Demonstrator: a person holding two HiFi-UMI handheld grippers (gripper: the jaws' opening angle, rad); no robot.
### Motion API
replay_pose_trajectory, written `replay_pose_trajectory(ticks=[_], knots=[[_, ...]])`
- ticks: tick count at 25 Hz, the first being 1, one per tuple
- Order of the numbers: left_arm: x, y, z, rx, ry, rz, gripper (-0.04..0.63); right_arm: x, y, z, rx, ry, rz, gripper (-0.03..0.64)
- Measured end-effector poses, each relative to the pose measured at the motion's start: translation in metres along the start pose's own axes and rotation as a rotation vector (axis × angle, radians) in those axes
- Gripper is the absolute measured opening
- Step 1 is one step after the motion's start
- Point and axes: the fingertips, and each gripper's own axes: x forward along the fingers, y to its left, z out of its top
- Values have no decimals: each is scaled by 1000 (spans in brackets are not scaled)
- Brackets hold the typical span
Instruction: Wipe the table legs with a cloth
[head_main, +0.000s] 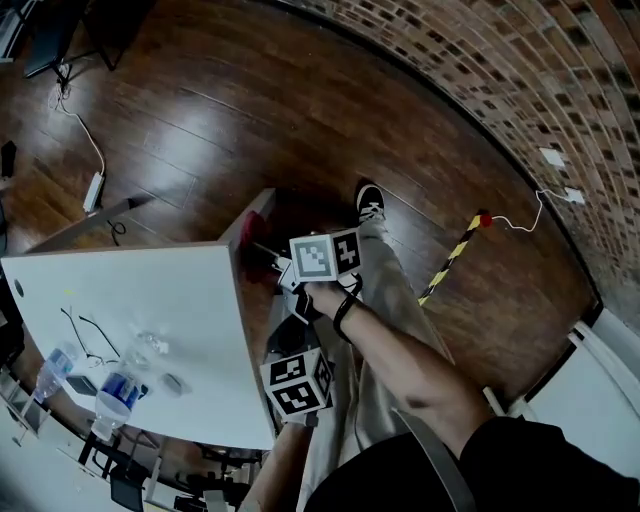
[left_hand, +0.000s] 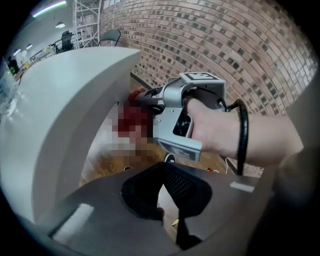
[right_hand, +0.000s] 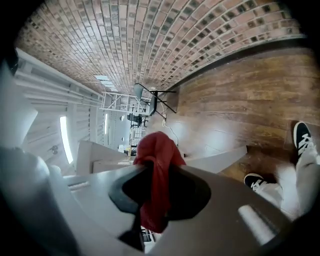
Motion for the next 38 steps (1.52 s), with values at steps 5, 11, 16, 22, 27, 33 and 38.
replay_pose_trajectory(ticks=[5,11,16,22,27,33,38], knots=[[39,16,-24,-46,67,14,2,9,-27,5,37,-7,-14,66],[73,35,-40,55,110,61,2,25,-46,6,67,-9,-10,66],[103,31,-38,105,120,82,2,33,-62,10,68,26,-21,66],[135,27,-36,80,108,99,2,41,-87,8,80,69,-25,66],[162,25,-35,66,109,109,2,50,-111,12,123,65,-21,66],[189,25,-35,44,116,102,2,61,-147,12,155,77,-55,66],[205,38,-31,-7,61,109,2,74,-170,3,170,108,-82,66]])
